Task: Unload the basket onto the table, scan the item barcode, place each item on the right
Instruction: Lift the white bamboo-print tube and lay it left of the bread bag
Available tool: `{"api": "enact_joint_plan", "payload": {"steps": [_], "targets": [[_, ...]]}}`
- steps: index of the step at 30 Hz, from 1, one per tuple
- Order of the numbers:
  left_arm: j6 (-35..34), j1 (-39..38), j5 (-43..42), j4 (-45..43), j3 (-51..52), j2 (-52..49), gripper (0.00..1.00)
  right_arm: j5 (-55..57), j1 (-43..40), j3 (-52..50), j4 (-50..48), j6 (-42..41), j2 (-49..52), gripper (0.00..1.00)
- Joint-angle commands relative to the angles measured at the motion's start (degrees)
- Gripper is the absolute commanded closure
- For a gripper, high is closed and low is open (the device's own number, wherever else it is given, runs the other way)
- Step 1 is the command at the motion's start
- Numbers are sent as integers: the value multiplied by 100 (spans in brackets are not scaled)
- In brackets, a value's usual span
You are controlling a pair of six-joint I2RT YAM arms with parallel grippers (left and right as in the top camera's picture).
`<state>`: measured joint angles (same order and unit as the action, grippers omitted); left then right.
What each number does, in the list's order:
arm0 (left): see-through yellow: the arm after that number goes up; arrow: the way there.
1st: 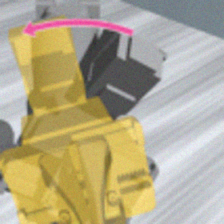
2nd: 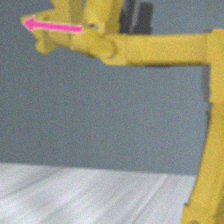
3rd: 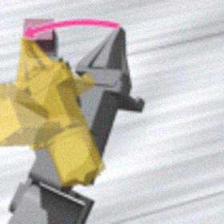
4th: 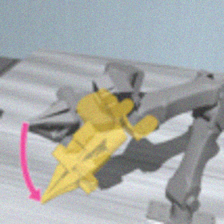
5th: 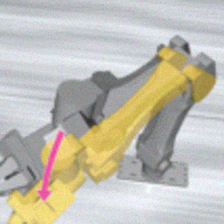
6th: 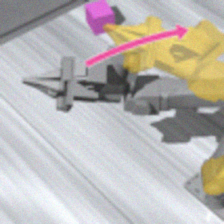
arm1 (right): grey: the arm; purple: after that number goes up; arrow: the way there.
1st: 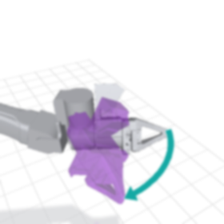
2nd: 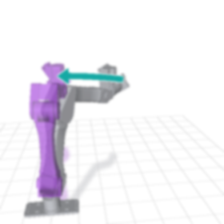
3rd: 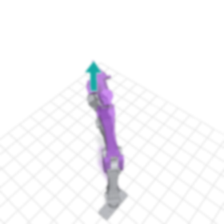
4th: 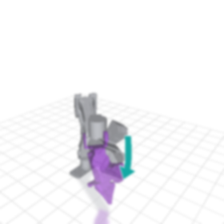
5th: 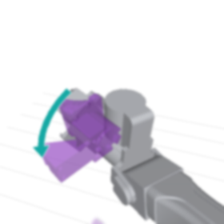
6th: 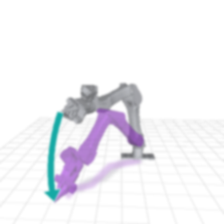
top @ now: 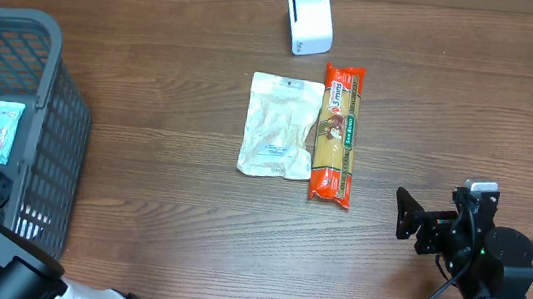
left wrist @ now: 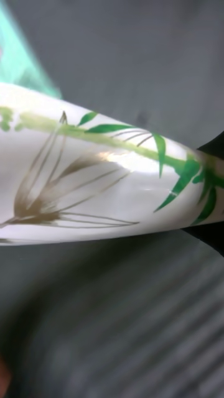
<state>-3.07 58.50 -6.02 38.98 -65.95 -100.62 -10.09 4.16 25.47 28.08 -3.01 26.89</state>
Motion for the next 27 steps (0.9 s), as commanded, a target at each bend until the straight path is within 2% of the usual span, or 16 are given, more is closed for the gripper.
{"api": "enact_joint_plan", "payload": {"steps": [1,11,18,21,27], "targets": [[-160,-61,-1084,337,-787,-37,96,17,33,-37,-26,-2,-13,0],[-11,-424,-1617,2103,-3827,-28,96,17,33,-37,-26,-2,-13,0],[-4,-846,-2826,3252,-5936,94,96,17,33,-37,-26,-2,-13,0],[219,-1207,-3318,3574,-6437,282,96,17,33,-37,-26,-2,-13,0],[337,-2487,-3185,3805,-6557,769,96,17,33,-37,-26,-2,-13,0]]}}
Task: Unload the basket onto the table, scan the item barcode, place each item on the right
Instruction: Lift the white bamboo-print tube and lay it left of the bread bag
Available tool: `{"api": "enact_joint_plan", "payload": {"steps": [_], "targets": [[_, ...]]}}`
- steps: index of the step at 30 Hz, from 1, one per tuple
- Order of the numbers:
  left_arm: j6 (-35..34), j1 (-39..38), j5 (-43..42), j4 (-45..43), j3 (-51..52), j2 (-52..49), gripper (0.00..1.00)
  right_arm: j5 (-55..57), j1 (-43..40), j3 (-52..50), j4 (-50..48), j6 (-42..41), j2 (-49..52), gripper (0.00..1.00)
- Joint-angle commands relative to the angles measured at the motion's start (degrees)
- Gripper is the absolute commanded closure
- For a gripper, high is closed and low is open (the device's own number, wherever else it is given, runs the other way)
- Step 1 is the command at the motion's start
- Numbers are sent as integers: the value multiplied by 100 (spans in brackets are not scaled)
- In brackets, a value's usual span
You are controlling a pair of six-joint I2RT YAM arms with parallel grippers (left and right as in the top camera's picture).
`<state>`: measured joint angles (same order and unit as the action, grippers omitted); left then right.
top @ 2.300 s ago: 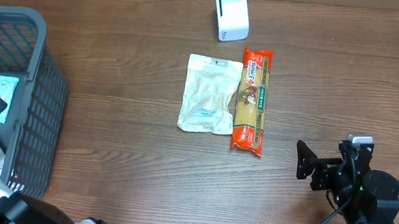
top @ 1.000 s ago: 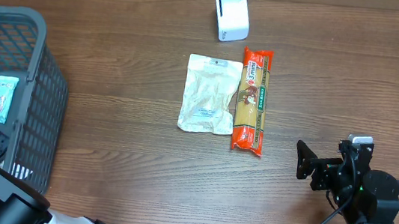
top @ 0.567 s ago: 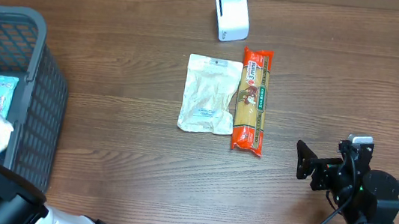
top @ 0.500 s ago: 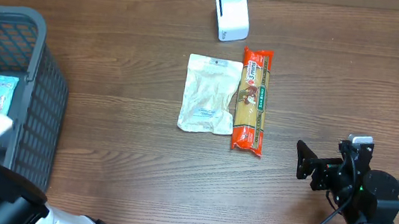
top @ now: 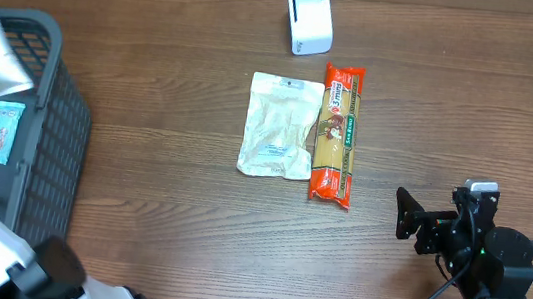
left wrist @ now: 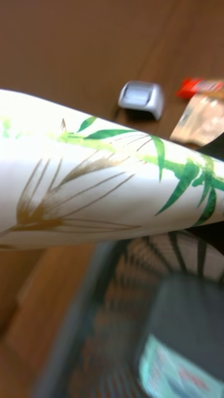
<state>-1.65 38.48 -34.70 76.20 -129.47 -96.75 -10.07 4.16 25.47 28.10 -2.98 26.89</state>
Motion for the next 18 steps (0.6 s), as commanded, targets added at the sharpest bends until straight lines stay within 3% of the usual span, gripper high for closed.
{"api": "enact_joint_plan", "payload": {"steps": [1,10,13,18], "targets": [[197,-769,-173,212,-205,407,96,15,33,-37,-28,-4,-13,0],[-487,-2863,1582,702,778,76,95,15,33,-37,-28,-4,-13,0],[-745,-3390,2057,361,1626,-35,96,15,33,-37,-28,-4,-13,0],[-1012,-4057,2157,-940,3309,-186,96,15,33,-37,-28,-4,-13,0]]}}
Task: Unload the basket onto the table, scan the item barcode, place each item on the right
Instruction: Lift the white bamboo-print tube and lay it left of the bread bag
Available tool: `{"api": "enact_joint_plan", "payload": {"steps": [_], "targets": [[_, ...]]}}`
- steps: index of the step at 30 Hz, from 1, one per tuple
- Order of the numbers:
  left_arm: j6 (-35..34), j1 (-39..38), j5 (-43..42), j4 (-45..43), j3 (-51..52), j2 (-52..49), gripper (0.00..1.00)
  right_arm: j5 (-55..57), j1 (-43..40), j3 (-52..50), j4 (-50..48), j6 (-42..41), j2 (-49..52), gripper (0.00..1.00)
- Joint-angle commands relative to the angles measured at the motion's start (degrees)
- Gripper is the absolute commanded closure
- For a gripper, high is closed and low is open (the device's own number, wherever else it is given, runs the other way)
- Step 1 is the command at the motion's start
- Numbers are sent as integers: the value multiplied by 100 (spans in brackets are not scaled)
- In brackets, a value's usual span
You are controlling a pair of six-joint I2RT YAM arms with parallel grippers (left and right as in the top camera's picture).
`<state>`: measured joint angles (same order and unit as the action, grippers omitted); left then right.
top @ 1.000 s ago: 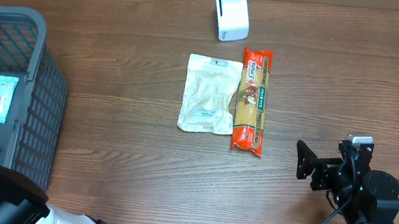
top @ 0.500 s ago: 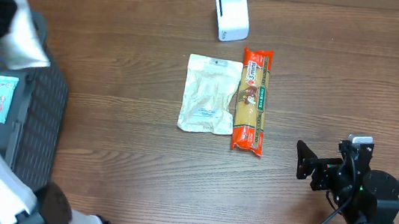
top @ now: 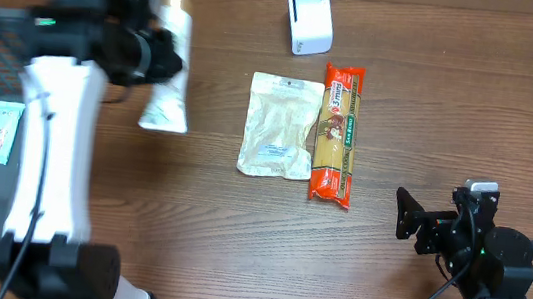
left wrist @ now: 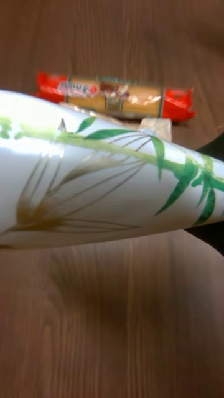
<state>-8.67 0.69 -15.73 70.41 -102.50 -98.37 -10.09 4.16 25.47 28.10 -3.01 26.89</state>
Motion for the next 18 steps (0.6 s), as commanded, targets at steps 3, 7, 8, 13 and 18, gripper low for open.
{"api": "enact_joint_plan", "payload": {"steps": [3,7,8,13,18], "targets": [[-520,-520,431,-1156,1464,-127,96,17,33,-37,-28,-2,-13,0],[-570,-682,476,-2135,2369,-273,96,17,33,-37,-28,-2,-13,0],[-570,-708,476,-2317,2531,-315,96,17,33,-37,-28,-2,-13,0],[-570,-839,474,-3005,3119,-595,87,17,33,-37,-28,-2,-13,0],[-577,-1019,369,-3161,3206,-813,66,17,33,-37,-28,-2,-13,0]]}}
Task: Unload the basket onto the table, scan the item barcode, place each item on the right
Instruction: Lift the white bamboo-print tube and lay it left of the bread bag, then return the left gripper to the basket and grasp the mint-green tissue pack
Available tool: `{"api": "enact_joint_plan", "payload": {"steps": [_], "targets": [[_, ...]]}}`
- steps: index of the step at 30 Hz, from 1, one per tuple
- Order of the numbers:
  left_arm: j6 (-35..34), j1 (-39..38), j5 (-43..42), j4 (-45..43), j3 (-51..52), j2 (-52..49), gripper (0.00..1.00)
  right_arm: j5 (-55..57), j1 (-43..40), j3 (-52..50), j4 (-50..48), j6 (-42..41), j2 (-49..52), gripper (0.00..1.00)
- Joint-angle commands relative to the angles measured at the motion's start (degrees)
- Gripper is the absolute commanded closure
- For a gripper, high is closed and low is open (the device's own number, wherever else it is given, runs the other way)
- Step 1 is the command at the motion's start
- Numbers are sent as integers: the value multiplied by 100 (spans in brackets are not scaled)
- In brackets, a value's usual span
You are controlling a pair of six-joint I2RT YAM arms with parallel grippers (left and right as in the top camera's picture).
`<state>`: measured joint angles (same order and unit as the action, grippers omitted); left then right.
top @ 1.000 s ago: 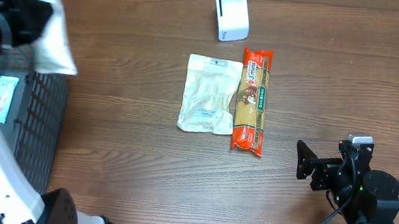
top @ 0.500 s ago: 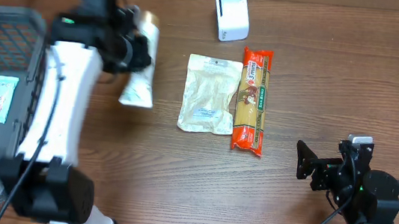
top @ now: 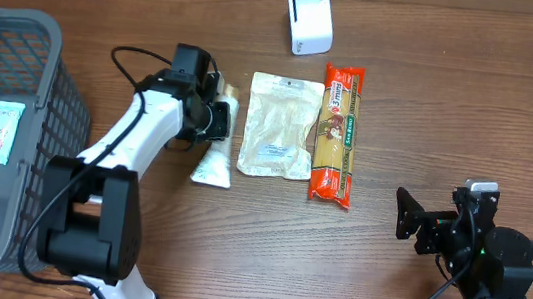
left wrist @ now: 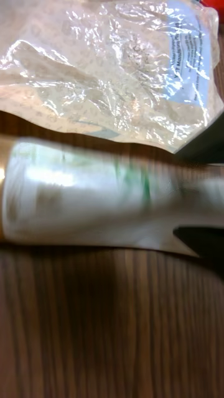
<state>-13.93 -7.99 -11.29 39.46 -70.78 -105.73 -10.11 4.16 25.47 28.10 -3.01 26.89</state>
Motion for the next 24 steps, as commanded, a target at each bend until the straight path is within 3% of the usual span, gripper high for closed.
{"api": "enact_joint_plan", "payload": {"steps": [1,4,5,6,17,24], "targets": [[-48,-184,-72,-92,22,-59,62,20,33,-37,-28,-2,-13,0],[-46,-208,-52,-24,-190,57,39,20,33,-37,-28,-2,-13,0],[-48,-203,-57,44,-308,109,24,20,33,-37,-28,-2,-13,0],[-48,-173,-57,160,-490,184,0,20,33,-37,-28,-2,-13,0],[70,776,610,2262,-3799,1364,1,20,33,-37,-28,-2,-13,0],[669,2153,1032,2708,-4575,2068,0,20,33,-37,-28,-2,-13,0]]}}
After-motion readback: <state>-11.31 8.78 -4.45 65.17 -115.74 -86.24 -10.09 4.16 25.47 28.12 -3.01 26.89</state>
